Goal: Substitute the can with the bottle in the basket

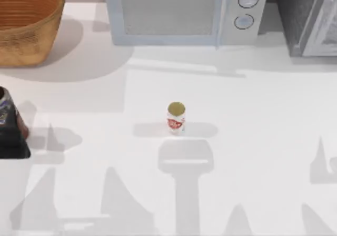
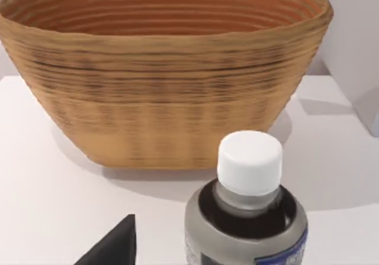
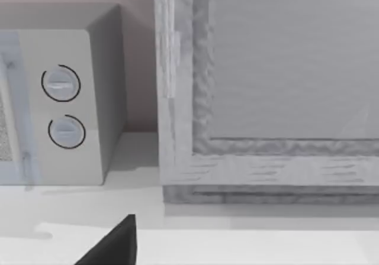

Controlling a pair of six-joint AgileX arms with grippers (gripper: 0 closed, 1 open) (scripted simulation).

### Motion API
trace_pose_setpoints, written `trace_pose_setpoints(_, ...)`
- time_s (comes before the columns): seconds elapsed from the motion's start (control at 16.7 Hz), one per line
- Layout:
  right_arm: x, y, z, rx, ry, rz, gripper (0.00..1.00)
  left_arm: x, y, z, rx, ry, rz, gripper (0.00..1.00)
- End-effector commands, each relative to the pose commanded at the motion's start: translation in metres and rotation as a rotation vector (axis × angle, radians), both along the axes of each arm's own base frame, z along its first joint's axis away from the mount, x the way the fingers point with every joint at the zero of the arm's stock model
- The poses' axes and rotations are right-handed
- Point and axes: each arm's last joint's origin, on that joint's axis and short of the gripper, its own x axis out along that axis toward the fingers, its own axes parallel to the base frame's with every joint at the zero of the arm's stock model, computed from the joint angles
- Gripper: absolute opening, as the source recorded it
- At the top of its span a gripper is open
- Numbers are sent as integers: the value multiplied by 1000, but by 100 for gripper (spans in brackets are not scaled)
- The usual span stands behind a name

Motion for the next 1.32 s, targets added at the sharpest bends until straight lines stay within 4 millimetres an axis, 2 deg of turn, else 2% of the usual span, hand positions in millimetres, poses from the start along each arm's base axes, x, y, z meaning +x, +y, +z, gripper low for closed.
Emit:
trace_pose_setpoints(0.3,0,0,0,0,0,0,100,17,6,-22,-1,37,-8,100)
trace_pose_setpoints(0.66,0,0,0,0,0,0,100,25,11,-46,-6,73,-12,100)
trace_pose_setpoints(1.14,0,0,0,0,0,0,100,25,11,-51,-8,85,-15,100)
trace_pose_setpoints(1.32,0,0,0,0,0,0,100,40,11,-53,-8,81,-12,100)
